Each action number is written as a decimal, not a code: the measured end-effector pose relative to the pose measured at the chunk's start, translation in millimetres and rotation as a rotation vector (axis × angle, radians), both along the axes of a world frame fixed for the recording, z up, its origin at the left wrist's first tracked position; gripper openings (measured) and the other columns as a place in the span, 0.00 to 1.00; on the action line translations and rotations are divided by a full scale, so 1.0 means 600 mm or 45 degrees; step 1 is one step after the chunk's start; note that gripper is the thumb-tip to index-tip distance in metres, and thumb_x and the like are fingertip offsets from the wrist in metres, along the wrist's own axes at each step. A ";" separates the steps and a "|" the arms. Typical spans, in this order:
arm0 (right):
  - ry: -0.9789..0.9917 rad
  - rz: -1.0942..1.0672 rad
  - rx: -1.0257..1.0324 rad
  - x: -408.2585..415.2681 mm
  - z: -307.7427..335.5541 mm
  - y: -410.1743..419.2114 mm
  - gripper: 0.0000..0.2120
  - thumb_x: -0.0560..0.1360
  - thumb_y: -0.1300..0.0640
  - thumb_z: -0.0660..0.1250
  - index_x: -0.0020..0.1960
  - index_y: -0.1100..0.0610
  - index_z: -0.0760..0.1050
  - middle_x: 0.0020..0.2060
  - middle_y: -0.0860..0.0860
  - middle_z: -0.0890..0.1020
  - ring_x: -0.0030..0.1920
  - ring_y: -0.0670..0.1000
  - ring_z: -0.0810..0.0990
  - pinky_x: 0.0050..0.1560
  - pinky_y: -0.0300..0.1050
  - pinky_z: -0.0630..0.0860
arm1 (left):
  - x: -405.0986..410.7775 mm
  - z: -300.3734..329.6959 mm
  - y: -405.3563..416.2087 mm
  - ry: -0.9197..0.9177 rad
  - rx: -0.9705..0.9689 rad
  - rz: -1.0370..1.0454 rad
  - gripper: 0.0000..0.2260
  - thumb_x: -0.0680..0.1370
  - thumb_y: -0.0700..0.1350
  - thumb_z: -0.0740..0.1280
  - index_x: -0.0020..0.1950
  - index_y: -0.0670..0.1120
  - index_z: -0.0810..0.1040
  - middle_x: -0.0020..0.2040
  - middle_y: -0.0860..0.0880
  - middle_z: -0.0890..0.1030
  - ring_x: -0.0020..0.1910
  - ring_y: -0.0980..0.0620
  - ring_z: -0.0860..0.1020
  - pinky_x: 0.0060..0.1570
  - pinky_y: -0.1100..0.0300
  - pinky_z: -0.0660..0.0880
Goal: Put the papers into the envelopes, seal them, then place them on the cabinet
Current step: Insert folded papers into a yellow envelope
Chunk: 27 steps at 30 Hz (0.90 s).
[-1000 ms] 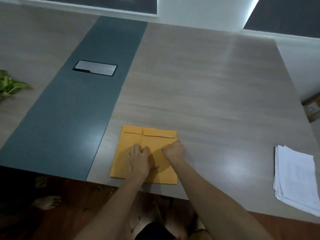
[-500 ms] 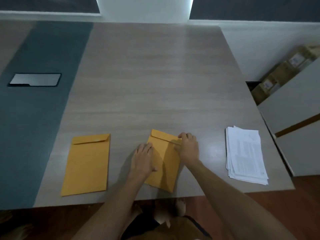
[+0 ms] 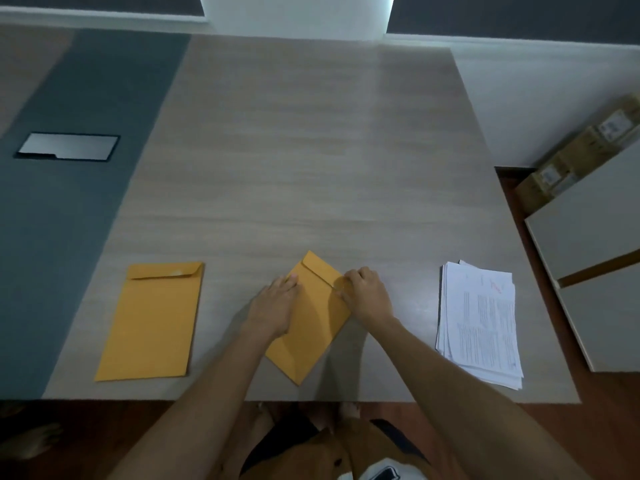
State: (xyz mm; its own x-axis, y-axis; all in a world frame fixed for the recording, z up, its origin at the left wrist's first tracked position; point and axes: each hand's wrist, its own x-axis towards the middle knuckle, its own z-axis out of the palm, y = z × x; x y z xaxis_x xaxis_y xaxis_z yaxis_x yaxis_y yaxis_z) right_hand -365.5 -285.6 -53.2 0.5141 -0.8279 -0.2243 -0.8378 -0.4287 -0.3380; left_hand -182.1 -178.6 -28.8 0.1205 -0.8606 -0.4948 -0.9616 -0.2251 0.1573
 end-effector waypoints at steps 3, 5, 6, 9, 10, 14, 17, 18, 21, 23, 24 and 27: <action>0.087 0.127 -0.141 0.000 -0.001 0.001 0.17 0.79 0.47 0.62 0.62 0.57 0.73 0.55 0.55 0.74 0.57 0.57 0.73 0.53 0.50 0.72 | 0.004 0.000 0.000 0.005 0.016 0.001 0.46 0.72 0.43 0.76 0.80 0.49 0.50 0.81 0.51 0.46 0.79 0.47 0.47 0.75 0.50 0.55; 0.133 0.220 -0.297 0.000 -0.003 0.005 0.13 0.76 0.50 0.67 0.54 0.59 0.76 0.48 0.56 0.77 0.49 0.59 0.77 0.44 0.52 0.74 | 0.006 0.000 -0.001 0.004 0.018 -0.011 0.46 0.71 0.44 0.77 0.80 0.49 0.50 0.81 0.51 0.46 0.79 0.47 0.47 0.76 0.49 0.54; 0.165 0.254 -0.351 0.002 -0.007 0.007 0.11 0.73 0.52 0.70 0.49 0.59 0.77 0.44 0.56 0.78 0.44 0.59 0.78 0.39 0.51 0.75 | 0.006 0.001 -0.001 0.004 0.012 -0.013 0.45 0.71 0.44 0.76 0.80 0.49 0.51 0.81 0.51 0.46 0.79 0.47 0.47 0.76 0.49 0.53; 0.173 0.331 -0.432 0.009 -0.010 0.012 0.07 0.69 0.59 0.74 0.43 0.59 0.77 0.38 0.55 0.78 0.37 0.58 0.79 0.33 0.50 0.75 | 0.008 0.001 -0.001 0.003 0.007 -0.016 0.45 0.72 0.45 0.76 0.80 0.49 0.51 0.81 0.51 0.47 0.79 0.47 0.46 0.76 0.50 0.52; 0.157 0.333 -0.437 0.012 -0.009 0.011 0.08 0.67 0.61 0.75 0.42 0.59 0.77 0.37 0.55 0.78 0.36 0.57 0.78 0.32 0.50 0.75 | 0.009 0.000 -0.001 -0.004 0.005 -0.022 0.45 0.71 0.46 0.76 0.80 0.49 0.51 0.81 0.51 0.47 0.79 0.47 0.46 0.76 0.50 0.52; -0.091 0.064 -0.264 0.016 0.002 -0.004 0.01 0.73 0.64 0.68 0.44 0.61 0.76 0.39 0.56 0.79 0.38 0.58 0.78 0.34 0.50 0.74 | 0.014 -0.001 -0.001 -0.024 -0.002 -0.061 0.46 0.70 0.46 0.77 0.79 0.49 0.52 0.81 0.51 0.47 0.79 0.47 0.47 0.76 0.50 0.51; -0.311 -0.261 -0.046 0.013 0.006 -0.027 0.07 0.78 0.62 0.62 0.51 0.60 0.79 0.47 0.55 0.81 0.47 0.55 0.79 0.46 0.51 0.77 | 0.022 0.000 -0.003 -0.074 0.014 -0.133 0.45 0.71 0.45 0.77 0.79 0.50 0.51 0.81 0.51 0.47 0.79 0.47 0.45 0.77 0.50 0.47; -0.335 -0.320 0.010 0.012 0.005 -0.037 0.08 0.77 0.62 0.62 0.52 0.60 0.79 0.47 0.55 0.81 0.47 0.55 0.79 0.48 0.51 0.77 | 0.026 -0.001 -0.005 -0.095 0.024 -0.155 0.45 0.71 0.46 0.76 0.79 0.50 0.51 0.81 0.51 0.46 0.79 0.46 0.45 0.77 0.50 0.47; -0.314 -0.357 0.122 0.009 0.004 -0.057 0.09 0.76 0.63 0.63 0.52 0.60 0.81 0.46 0.56 0.83 0.47 0.55 0.80 0.48 0.50 0.79 | 0.033 -0.001 -0.012 -0.135 0.051 -0.207 0.46 0.71 0.47 0.76 0.80 0.50 0.50 0.81 0.51 0.46 0.79 0.46 0.44 0.77 0.51 0.45; -0.288 -0.368 0.152 0.008 -0.003 -0.064 0.09 0.76 0.63 0.63 0.51 0.60 0.81 0.46 0.56 0.83 0.47 0.55 0.81 0.48 0.50 0.79 | 0.038 0.000 -0.016 -0.154 0.049 -0.235 0.45 0.71 0.46 0.76 0.79 0.50 0.51 0.81 0.51 0.46 0.79 0.46 0.44 0.77 0.51 0.44; -0.276 -0.366 0.152 0.008 -0.006 -0.066 0.08 0.76 0.62 0.64 0.51 0.60 0.81 0.46 0.56 0.83 0.47 0.55 0.80 0.48 0.51 0.79 | 0.040 0.001 -0.018 -0.165 0.047 -0.246 0.44 0.71 0.46 0.76 0.79 0.50 0.51 0.81 0.51 0.46 0.79 0.46 0.44 0.77 0.51 0.44; -0.249 -0.326 0.107 0.010 -0.011 -0.059 0.08 0.75 0.59 0.67 0.53 0.58 0.79 0.49 0.55 0.79 0.49 0.54 0.79 0.50 0.52 0.78 | 0.045 0.003 -0.024 -0.184 0.027 -0.266 0.43 0.72 0.44 0.76 0.79 0.51 0.52 0.81 0.51 0.47 0.79 0.46 0.45 0.77 0.52 0.44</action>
State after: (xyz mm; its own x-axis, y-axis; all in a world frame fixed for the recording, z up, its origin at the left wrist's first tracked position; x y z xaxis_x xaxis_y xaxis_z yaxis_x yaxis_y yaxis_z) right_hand -359.4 -321.2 -59.5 0.3315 -0.9187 -0.2148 -0.8306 -0.1762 -0.5282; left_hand -154.8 -192.8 -26.8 0.0118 -0.8638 -0.5037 -0.9997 -0.0210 0.0126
